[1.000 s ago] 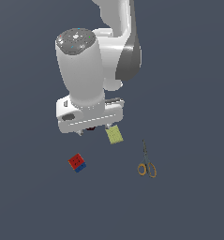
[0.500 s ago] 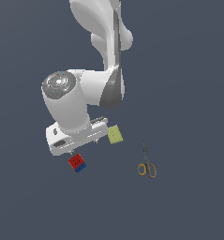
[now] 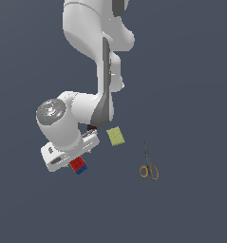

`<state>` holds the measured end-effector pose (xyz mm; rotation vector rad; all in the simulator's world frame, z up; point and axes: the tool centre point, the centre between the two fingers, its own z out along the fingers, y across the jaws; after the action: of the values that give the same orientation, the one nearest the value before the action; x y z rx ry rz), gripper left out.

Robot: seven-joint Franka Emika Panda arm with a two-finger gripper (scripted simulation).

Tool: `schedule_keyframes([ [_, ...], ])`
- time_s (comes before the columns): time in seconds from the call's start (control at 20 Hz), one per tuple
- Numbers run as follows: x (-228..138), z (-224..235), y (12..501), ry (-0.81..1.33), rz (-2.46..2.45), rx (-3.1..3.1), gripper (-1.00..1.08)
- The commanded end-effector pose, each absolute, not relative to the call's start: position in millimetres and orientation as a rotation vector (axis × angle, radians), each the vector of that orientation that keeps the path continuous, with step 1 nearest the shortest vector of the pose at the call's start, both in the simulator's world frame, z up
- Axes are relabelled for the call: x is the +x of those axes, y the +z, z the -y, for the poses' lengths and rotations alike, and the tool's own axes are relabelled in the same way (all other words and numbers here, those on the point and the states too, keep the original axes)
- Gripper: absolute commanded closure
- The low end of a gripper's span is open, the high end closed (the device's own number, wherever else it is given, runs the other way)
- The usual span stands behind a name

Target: Pick up a designated object from a clutter of objects.

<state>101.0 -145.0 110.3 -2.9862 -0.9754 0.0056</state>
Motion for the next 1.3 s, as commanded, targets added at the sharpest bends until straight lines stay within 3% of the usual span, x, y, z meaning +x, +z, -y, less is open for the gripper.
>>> schedule_keyframes([
  [0.0,103,151,100,0.002,1.019,-2.972,-0.92],
  [0.7,104,160,78,0.002,1.072,-2.953,-0.92],
  [1.25,103,160,34,0.0,1.078,-2.951,-0.92],
])
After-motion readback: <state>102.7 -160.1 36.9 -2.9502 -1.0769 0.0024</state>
